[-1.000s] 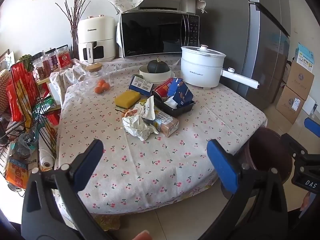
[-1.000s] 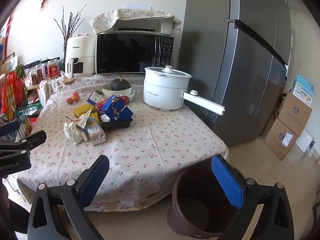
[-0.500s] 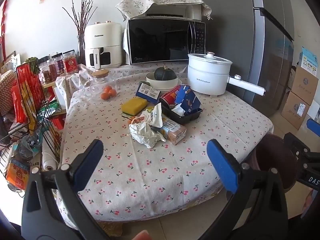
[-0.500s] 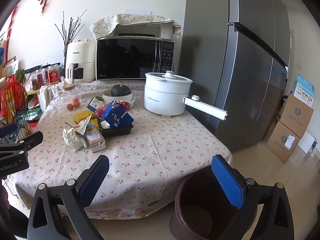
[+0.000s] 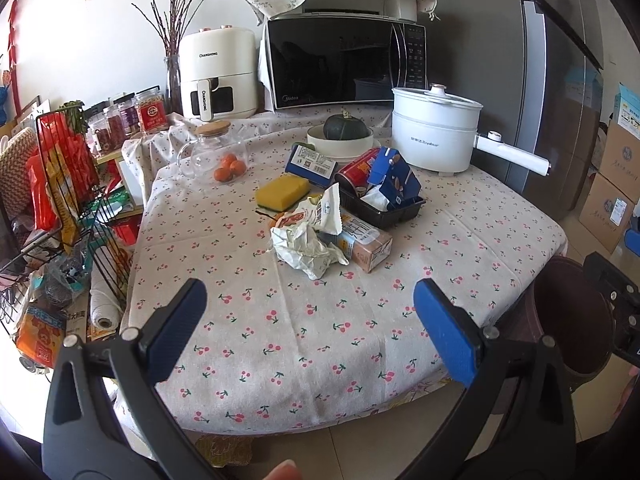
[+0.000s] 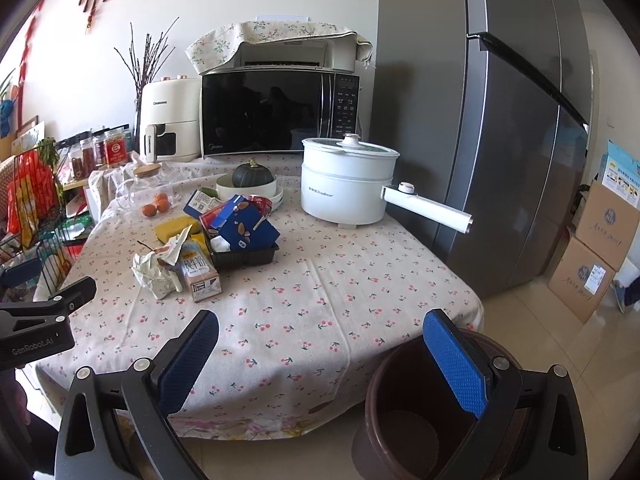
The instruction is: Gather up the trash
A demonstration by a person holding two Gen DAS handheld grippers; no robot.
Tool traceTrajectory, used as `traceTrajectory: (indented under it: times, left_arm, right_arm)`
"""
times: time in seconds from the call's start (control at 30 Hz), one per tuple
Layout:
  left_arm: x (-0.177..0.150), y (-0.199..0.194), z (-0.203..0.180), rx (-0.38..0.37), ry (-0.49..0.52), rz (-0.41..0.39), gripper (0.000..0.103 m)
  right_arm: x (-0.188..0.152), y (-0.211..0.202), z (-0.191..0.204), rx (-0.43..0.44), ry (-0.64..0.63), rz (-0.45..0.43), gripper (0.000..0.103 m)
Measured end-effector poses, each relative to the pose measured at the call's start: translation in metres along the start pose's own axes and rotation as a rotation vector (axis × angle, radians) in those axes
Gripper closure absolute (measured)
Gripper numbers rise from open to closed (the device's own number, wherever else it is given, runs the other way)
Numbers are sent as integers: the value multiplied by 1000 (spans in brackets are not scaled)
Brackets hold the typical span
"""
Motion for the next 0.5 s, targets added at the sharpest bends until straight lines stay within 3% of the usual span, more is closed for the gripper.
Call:
traceTrajectory:
  times: [0.2, 0.5]
  left_arm:
    - [-3, 6, 2, 9, -7, 38, 0]
    - [-15, 21, 3, -4, -3, 145, 0]
  right_arm:
    - [-6, 7, -3, 1, 8, 41, 0]
    - [-26, 30, -3, 5, 4, 187, 0]
Point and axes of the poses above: each gripper's, at about its wrist camera, not at the fingertips, and y roughly the way its jaws point, z to its left, x to its top, the point moved 4 cm from there along y, roughly the way its jaws point, and after that the axes turned 9 degrees about -x, right-handed, at the moved point
